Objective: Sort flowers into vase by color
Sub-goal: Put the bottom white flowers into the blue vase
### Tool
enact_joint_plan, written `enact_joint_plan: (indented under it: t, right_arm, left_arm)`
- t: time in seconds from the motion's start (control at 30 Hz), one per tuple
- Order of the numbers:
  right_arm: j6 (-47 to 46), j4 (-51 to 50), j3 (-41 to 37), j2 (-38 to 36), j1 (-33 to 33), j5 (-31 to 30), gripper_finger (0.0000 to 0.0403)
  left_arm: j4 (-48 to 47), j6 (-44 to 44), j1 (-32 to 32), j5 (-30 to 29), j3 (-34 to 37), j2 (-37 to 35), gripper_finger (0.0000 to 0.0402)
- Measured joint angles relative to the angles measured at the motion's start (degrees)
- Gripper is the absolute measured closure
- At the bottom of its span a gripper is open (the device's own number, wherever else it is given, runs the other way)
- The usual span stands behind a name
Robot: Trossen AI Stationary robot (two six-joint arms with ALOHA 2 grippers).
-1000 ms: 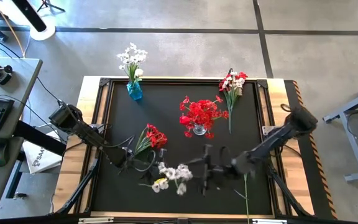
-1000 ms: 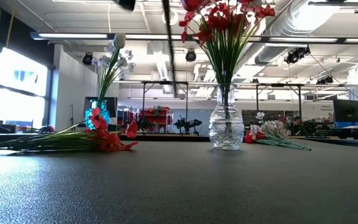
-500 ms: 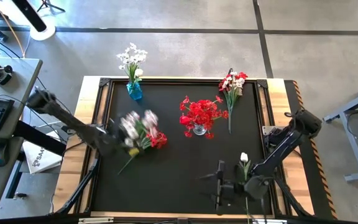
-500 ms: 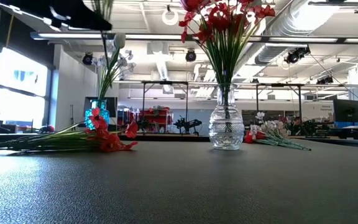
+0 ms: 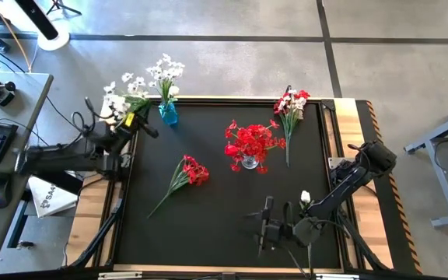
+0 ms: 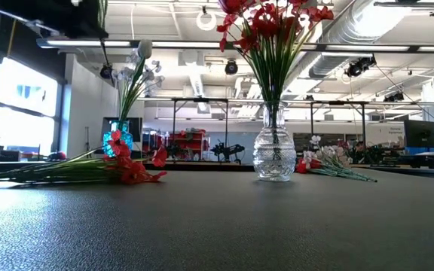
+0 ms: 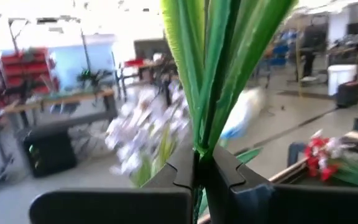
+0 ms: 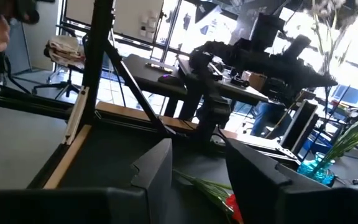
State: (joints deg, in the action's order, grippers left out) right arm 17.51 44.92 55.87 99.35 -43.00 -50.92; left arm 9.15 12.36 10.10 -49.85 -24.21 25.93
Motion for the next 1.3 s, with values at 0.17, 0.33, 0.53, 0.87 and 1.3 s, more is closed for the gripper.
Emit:
enact_joint_plan:
  t: [0.17, 0.33, 0.53, 0.87, 1.3]
  right_arm:
    - [-0.56, -0.02, 0.01, 0.0, 0.43, 0.0, 0.0258]
    - [-0.56, -0.02, 0.01, 0.0, 0.37, 0.11, 0.0258]
    - [-1.15, -0.02, 0.01, 0.0, 0.39, 0.09, 0.0258]
    - [-3.58, -0.04, 0.01, 0.0, 0.39, 0.08, 0.0258]
    - [-3.6, -0.04, 0.01, 0.0, 0.39, 0.09, 0.0258]
  left_arm:
    - [-6.52, -6.16, 15.51, 13.09, 0.07, 2.16, 0.0401]
    - [-3.94, -9.0, 28.33, 26.73, 0.07, 7.63, 0.0401]
    - [-2.61, -12.07, 37.36, 39.31, 0.02, 16.42, 0.0401]
    - [-5.2, -11.52, 41.72, 40.13, -1.11, 22.65, 0.0353]
    - [-37.87, -7.19, 41.62, 40.33, -20.19, 22.69, 0.0239]
